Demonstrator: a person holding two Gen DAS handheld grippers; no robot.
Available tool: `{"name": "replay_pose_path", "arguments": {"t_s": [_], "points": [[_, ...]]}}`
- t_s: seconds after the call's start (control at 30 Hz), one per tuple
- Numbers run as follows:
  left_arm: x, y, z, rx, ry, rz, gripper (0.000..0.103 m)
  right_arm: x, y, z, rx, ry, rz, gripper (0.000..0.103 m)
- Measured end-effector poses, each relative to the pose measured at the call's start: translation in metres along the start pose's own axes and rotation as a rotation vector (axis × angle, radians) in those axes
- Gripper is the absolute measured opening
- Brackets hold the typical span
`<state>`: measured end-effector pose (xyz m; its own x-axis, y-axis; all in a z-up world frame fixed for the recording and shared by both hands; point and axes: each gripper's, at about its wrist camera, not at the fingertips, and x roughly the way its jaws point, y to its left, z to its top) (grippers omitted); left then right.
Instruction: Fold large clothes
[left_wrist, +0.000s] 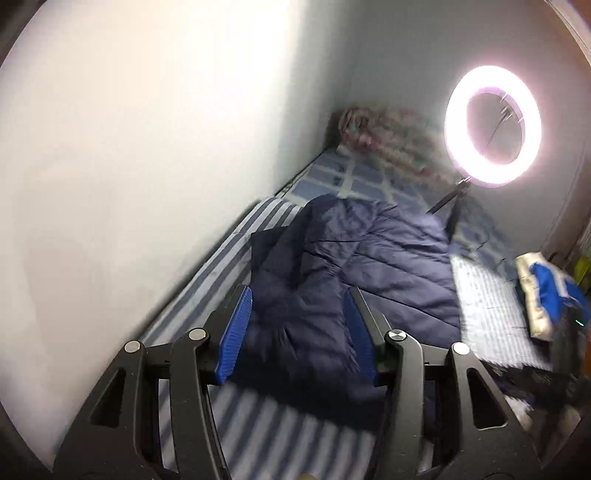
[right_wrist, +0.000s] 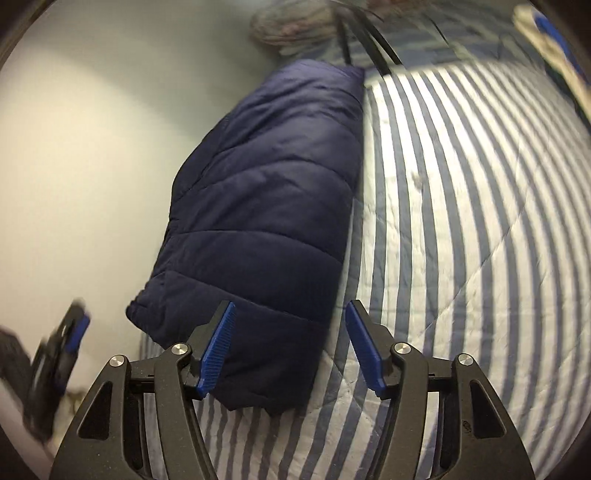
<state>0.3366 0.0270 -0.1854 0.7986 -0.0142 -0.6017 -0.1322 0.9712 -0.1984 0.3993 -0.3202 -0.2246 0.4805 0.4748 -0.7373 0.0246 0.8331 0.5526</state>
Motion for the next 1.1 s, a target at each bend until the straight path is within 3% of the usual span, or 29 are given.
{"name": "replay_pose_path", "arguments": {"t_s": [0.13, 0.17, 0.23, 0.33, 0.43, 0.5, 0.6, 0.8, 1.1], "points": [[0.058, 0.008, -0.002, 0.101, 0.117, 0.13, 0.052, 0.023, 0.0, -0.002, 0.015, 0.025, 0.054, 0.062], [0.078, 0.012, -0.01, 0.149, 0.173, 0.186, 0.052, 0.027, 0.001, -0.002, 0.013, 0.031, 0.051, 0.063], [0.101, 0.024, -0.026, 0.185, 0.232, 0.22, 0.052, 0.037, 0.002, -0.005, 0.021, 0.038, 0.061, 0.067], [0.107, 0.035, -0.038, 0.163, 0.226, 0.197, 0.052, 0.057, 0.001, -0.005, 0.067, 0.061, 0.126, 0.068], [0.108, 0.039, -0.038, 0.137, 0.239, 0.184, 0.052, 0.072, 0.011, -0.001, 0.053, 0.082, 0.123, 0.064], [0.109, 0.039, -0.037, 0.148, 0.251, 0.182, 0.052, 0.077, 0.019, 0.004, 0.02, 0.103, 0.096, 0.043], [0.112, 0.037, -0.035, 0.156, 0.268, 0.177, 0.052, 0.074, 0.036, 0.009, -0.029, 0.108, 0.051, 0.025], [0.093, 0.024, -0.043, 0.156, 0.321, 0.151, 0.038, 0.061, 0.064, 0.011, -0.101, 0.126, -0.048, 0.018], [0.024, -0.023, -0.095, 0.234, 0.411, 0.022, 0.038, 0.001, 0.035, -0.02, -0.157, 0.179, -0.112, 0.018]]}}
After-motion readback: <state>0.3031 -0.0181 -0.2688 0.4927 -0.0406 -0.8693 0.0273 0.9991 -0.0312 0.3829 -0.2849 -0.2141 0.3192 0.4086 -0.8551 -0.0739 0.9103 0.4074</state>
